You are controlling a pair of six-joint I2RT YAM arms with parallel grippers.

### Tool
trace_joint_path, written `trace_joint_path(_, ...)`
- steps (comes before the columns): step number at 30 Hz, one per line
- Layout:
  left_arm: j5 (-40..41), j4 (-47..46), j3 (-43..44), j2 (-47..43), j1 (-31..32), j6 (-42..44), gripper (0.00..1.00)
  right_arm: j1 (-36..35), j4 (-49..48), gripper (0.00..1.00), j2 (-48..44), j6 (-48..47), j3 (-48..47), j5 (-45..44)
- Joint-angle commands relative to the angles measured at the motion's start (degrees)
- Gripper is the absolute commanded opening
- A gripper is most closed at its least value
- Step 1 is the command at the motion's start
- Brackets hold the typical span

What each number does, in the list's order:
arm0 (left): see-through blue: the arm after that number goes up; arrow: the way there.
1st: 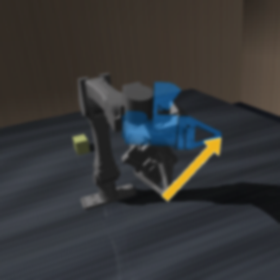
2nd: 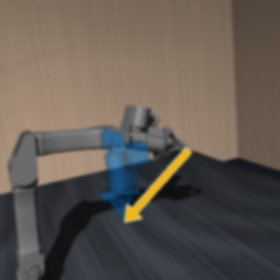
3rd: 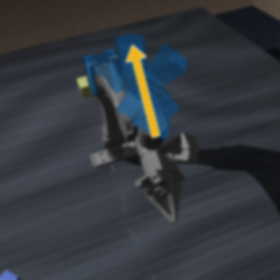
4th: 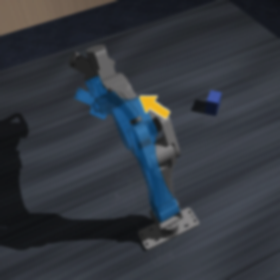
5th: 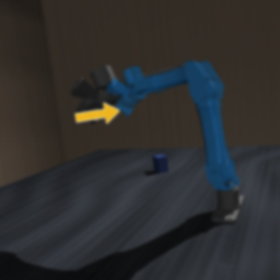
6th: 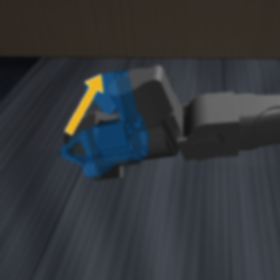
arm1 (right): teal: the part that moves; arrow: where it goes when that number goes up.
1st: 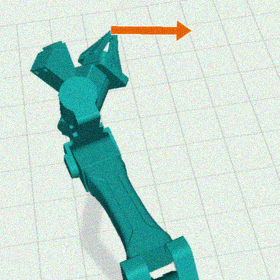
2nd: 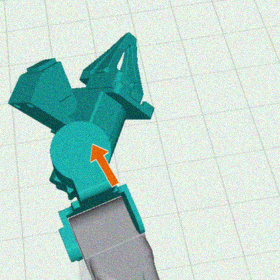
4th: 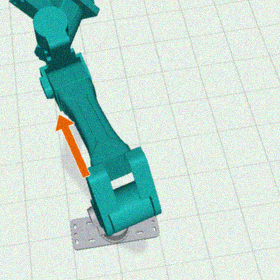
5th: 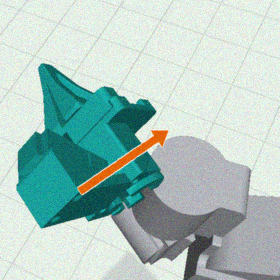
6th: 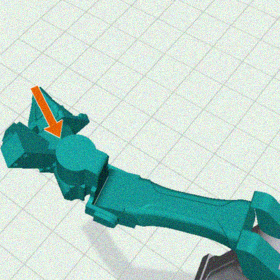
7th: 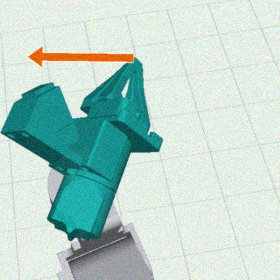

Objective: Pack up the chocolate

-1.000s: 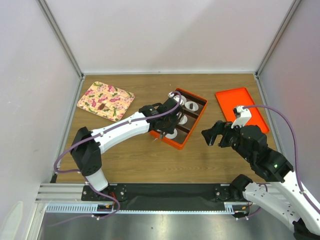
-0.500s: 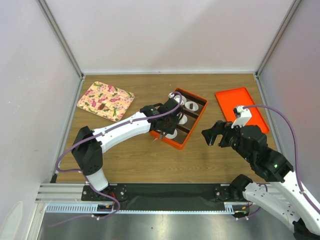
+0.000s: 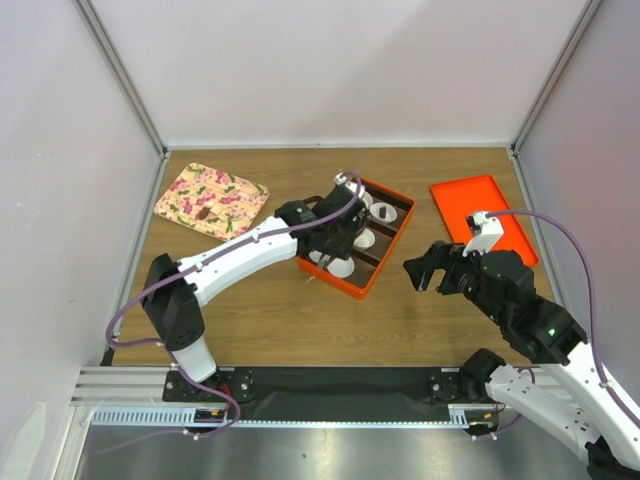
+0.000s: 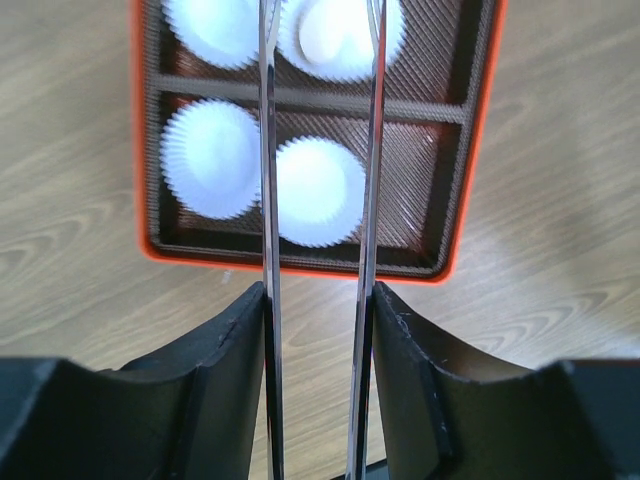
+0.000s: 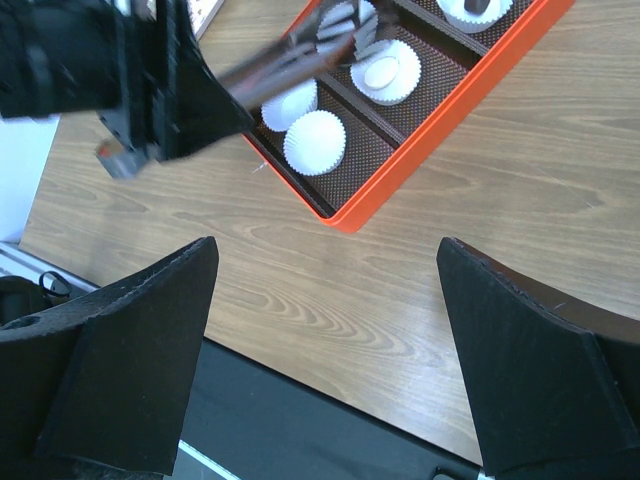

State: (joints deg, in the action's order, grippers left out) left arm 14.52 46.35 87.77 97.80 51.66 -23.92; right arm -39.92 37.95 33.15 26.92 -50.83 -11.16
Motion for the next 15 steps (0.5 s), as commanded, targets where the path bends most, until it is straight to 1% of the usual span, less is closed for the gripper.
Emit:
trace_joint_path(1, 2.53, 2.95, 3.9, -4.71, -4.1, 0.54, 0.48, 0.11, -0.51, 0.97, -0.01, -0.11, -2.43, 0.08)
trace_joint_path(5, 3.23, 5.68, 2.42, -10.33, -11.65, 0.19, 0.46, 0.11, -0.86, 0.97, 0.08, -0.11, -2.35, 0.87)
trace_joint_path(6, 3.32, 5.68, 1.71, -11.3, -14.71, 0.37, 0.46, 0.11, -1.13, 0.97, 0.08, -0.11, -2.17, 0.96)
trace_joint_path(7, 3.4, 5.77, 0.05, -12.27, -16.22, 0.63, 0.46, 0.11, -1.22, 0.97, 0.08, -0.11, -2.0, 1.14)
trace_joint_path(8, 3.32, 5.51, -0.92, -14.2, -19.28, 0.89, 0.46, 0.11, -1.3, 0.97, 0.08, -0.02, -1.91, 1.57)
trace_joint_path(10, 2.79, 5.25, -3.9, -15.88, -22.38, 1.95, 0.47, 0.11, -1.65, 0.97, -0.01, -0.11, -1.47, 1.75)
trace_joint_path(13, 1.91, 4.46, -7.94, -18.34, -30.01, 2.65, 0.47, 0.11, -2.01, 0.97, -0.1, 0.07, -1.12, 2.28)
trace_joint_path(15, 0.95, 3.93, -9.88, -19.13, -33.19, 2.83, 0.47, 0.02, -2.44, 0.97, -0.01, -0.02, -0.76, 2.37)
